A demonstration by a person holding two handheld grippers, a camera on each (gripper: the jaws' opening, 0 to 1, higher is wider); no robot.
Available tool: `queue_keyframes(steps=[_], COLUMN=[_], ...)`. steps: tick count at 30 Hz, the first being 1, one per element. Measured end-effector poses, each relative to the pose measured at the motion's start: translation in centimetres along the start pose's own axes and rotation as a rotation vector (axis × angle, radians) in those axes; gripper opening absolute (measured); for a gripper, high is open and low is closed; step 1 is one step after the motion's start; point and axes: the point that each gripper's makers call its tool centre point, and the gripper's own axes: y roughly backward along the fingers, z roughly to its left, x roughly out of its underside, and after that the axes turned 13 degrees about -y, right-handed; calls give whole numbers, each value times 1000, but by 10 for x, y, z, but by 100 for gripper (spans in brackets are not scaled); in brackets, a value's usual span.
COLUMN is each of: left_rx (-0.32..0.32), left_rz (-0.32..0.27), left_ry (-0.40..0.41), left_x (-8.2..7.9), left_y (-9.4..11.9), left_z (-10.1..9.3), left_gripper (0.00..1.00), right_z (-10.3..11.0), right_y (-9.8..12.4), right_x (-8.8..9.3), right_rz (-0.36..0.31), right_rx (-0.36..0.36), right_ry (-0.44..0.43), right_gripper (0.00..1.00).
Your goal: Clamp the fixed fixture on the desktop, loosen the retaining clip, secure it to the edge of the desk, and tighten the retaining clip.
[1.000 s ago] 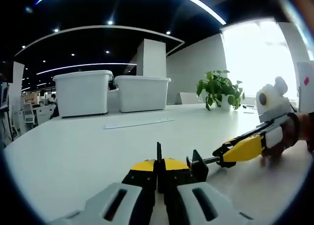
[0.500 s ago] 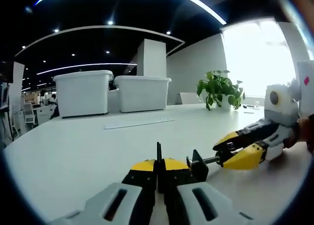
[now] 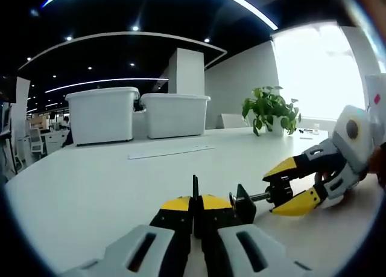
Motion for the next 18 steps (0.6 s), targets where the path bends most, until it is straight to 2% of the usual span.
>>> queue_keyframes(steps=[5,6,13,15,18], left_rx=[-1,-1,-3,-2,-2], left_rz=[0,0,1,1,1], left_ry=[0,0,2,1,0], left_x=[0,0,1,1,1], left_y=[0,0,0,0,0], left_z=[0,0,0,0,0], left_gripper=[4,4,4,4,4], right_z=[1,1,0,1,-4], right_y=[0,-1,-1,-1,2], right_x=[1,1,0,-1,-4], right_rz=[6,8,0,-4,-1], right_rx=[4,1,-2,-22,-31], right_ry=[51,109,80,-12,-216], right_gripper=[26,26,27,27,30])
